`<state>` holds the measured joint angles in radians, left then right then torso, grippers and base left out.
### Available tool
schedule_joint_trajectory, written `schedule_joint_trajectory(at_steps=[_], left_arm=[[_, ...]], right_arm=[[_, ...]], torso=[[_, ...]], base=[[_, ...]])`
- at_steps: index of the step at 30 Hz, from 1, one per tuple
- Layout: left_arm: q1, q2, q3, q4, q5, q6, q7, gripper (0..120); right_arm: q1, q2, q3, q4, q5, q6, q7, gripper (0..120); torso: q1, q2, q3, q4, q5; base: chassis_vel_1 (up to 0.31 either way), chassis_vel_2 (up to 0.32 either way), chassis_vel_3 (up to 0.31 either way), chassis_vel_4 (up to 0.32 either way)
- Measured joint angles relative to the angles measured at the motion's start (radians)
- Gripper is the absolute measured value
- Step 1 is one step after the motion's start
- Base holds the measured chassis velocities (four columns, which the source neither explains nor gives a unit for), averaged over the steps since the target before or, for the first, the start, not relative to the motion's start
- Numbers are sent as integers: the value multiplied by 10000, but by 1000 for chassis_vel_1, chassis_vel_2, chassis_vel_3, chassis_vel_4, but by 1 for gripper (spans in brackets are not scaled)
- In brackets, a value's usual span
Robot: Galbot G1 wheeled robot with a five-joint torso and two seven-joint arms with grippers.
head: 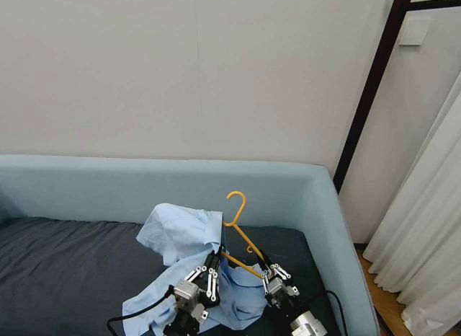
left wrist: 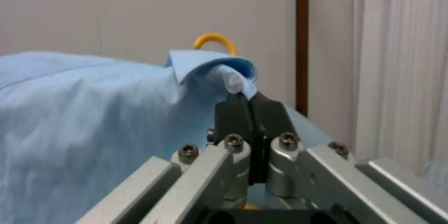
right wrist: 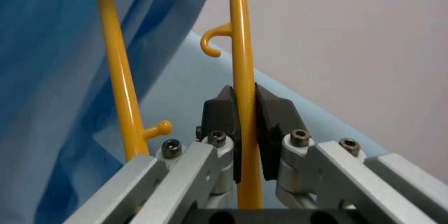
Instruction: Pick up the clothes from the sofa and hang them on the clothes hanger.
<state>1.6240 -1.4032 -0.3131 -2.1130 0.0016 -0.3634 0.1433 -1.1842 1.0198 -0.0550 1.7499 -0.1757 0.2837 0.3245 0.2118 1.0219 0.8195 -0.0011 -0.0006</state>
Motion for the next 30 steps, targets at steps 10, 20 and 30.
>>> schedule_joint_trajectory(at_steps=[10,20,30], left_arm=[[-89,-93,-888,194,505,-189,-1031,0],[-58,-108,-714,427,522,-782,-521,5],[-142,1235,-1907,522,-699,-1634,557,39]], right_arm=[[-441,-460,715,650,225,133,-42,5],[-395,-616,1038,448,-590,506,146,5],[585,-538,1188,-113,-1201,2082,-310,5]], torso=[[0,0,0,0,-1],[0,0,0,-2,1],[1,-1,0,1,-4]], base=[[0,0,0,0],[0,0,0,0],[0,0,0,0]])
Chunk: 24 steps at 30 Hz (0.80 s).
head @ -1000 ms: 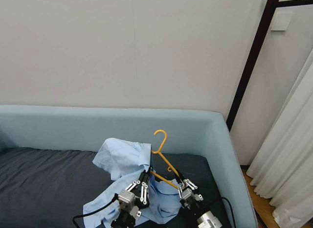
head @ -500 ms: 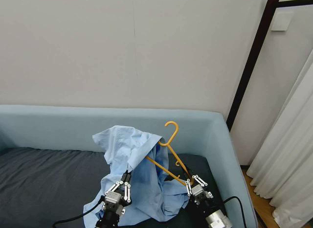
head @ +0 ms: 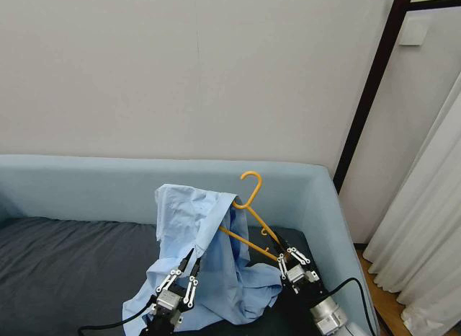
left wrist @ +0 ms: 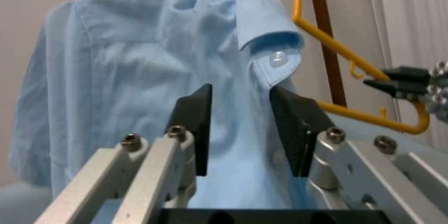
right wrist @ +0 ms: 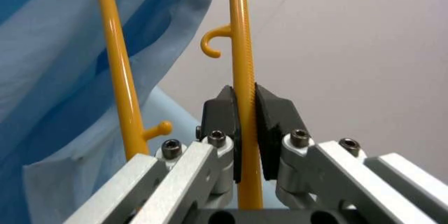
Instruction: Pick up the clothes from the sofa and hang them on the clothes hanger.
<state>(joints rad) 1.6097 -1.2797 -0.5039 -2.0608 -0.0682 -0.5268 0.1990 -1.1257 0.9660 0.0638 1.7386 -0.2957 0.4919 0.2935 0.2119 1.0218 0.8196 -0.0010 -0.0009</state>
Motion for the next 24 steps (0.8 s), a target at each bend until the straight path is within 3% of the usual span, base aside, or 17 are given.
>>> schedule_joint_trajectory(at_steps=[4,6,8,11,13,16,18,24], left_arm=[[-75,501,-846,-119,-908,-352,838,52],[-225,932,-1666,-169,-1636,-461,1460,63],[-324,1072,-1898,-223,-1965,-371,1530,67],[-612,1626,-2353,-429,-3203,94,1914,81],[-645,1758,-2429,-443,-3385,154,2039,83],[-954,2525,-2913,-306,-4344,387,2673,97],[-1281,3239,-3210,42,-5244,705,2952,100],[-1945,4180,-3271,922,-6288,1270,3523,100]], right_arm=[[154,92,8,-79,-314,43,17,5],[273,157,25,-218,-545,45,86,5],[297,163,33,-276,-660,63,99,5],[306,163,35,-380,-797,110,128,5],[306,163,35,-382,-798,116,134,5],[305,193,66,-366,-859,156,143,5],[290,218,124,-309,-985,189,144,5],[270,254,139,-288,-1052,273,130,5]], torso=[[0,0,0,-1,0],[0,0,1,0,1],[0,0,0,0,0],[0,0,1,-3,0],[0,0,0,-3,0],[0,0,0,-2,2],[0,0,1,-2,1],[1,0,1,-3,2]], base=[[0,0,0,0],[0,0,0,0],[0,0,0,0],[0,0,0,0],[0,0,0,0],[0,0,0,0],[0,0,0,0],[0,0,0,0]])
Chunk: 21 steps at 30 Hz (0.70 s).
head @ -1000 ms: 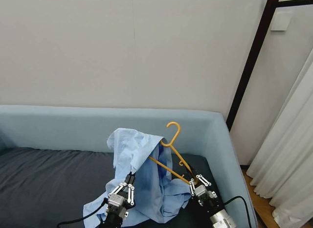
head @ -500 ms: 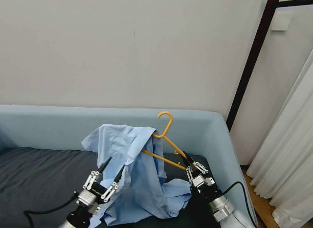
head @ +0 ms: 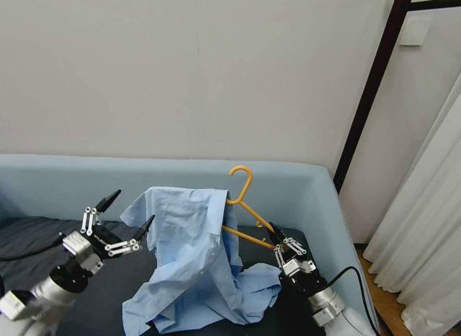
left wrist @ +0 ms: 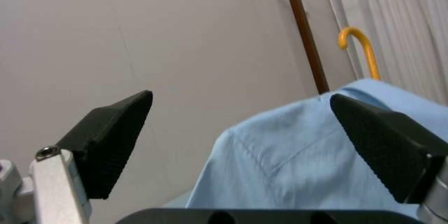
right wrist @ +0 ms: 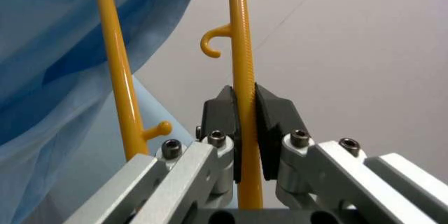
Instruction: Pick up the clothes from the sofa and hang them on the clothes hanger.
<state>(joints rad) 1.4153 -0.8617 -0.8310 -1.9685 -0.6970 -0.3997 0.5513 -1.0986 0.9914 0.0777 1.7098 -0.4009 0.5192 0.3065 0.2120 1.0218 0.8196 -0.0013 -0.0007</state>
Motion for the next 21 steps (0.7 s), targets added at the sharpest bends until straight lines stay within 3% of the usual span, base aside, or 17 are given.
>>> schedule_joint_trajectory(at_steps=[4,11,14,21], left_arm=[[-875,596,525,1275,-254,431,1061,100],[-1601,841,900,2354,-548,758,2254,98],[-2417,1038,1150,3096,-743,1054,3000,96],[-3034,1013,1435,3844,-743,1246,3825,76]], right_arm=[[17,13,8,20,-19,193,-110,5],[346,-94,17,-136,132,489,-362,5],[397,-195,92,-117,177,595,-522,5],[381,-117,138,23,153,784,-661,5]], torso=[[0,0,0,0,-2],[-1,0,0,8,0],[0,0,0,-4,2],[-1,0,0,4,1]], base=[[0,0,0,0],[0,0,0,0],[0,0,0,0],[0,0,0,0]])
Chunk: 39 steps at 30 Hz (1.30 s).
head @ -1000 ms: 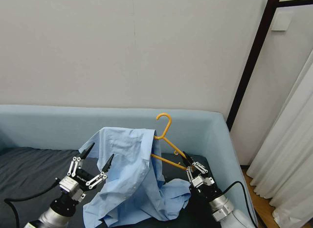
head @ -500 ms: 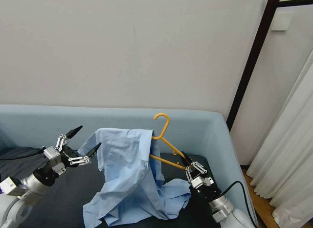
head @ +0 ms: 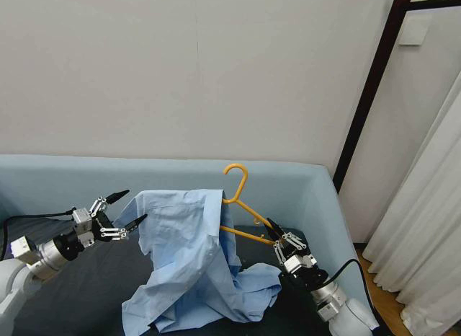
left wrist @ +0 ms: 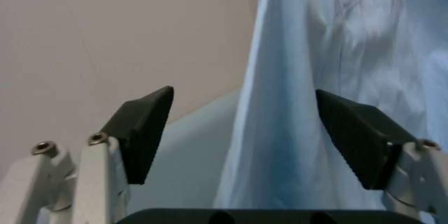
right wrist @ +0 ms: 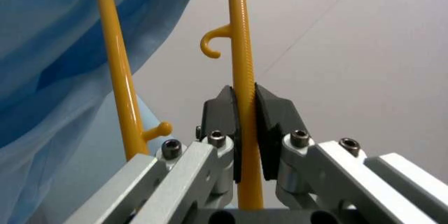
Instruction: Pick up the clothes from the sofa and hang them on the clothes hanger.
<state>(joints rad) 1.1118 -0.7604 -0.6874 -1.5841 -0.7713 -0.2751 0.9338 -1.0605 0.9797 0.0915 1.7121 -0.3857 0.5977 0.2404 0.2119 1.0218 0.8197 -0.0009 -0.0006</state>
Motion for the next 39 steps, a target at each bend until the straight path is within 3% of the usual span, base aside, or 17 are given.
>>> schedule_joint_trajectory(at_steps=[7,19,28,36,39], left_arm=[[100,-64,-72,64,58,86,557,49],[734,126,-605,349,46,-677,611,3],[965,204,-873,343,-107,-679,755,0],[1303,161,-964,264,-369,-1323,653,0],[1300,172,-997,604,-338,-1727,652,12]], right_arm=[[-158,-12,55,145,-89,47,-26,5],[-175,53,116,117,97,-27,152,5],[-245,88,136,157,108,-163,388,5],[-243,94,114,165,95,-148,405,5],[-133,113,89,36,122,-47,347,5]], torso=[[-1,0,-1,-4,-1],[-1,1,-1,-2,-1],[-1,1,-1,-2,0],[-1,1,-1,-3,-1],[-1,1,-1,-2,0]], base=[[0,0,0,0],[0,0,0,0],[0,0,0,0],[0,0,0,0],[0,0,0,0]])
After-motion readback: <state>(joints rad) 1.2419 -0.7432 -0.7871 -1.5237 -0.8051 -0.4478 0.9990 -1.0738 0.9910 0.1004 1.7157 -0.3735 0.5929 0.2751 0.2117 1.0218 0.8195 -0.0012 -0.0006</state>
